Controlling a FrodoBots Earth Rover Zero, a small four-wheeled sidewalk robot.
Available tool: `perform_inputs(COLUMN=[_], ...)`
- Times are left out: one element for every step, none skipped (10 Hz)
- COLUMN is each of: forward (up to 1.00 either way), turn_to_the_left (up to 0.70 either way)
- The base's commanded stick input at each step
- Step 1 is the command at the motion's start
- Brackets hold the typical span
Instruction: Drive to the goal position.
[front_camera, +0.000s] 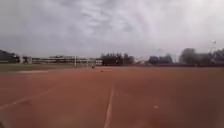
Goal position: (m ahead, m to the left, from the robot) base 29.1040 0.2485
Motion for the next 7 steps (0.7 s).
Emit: perform_inputs(forward=[0.50, 0.50, 0.50, 0.50, 0.50, 0.50, 0.50], turn_to_the_left=[0.00, 0.00, 0.00, 0.00, 0.00, 0.00, 0.00])
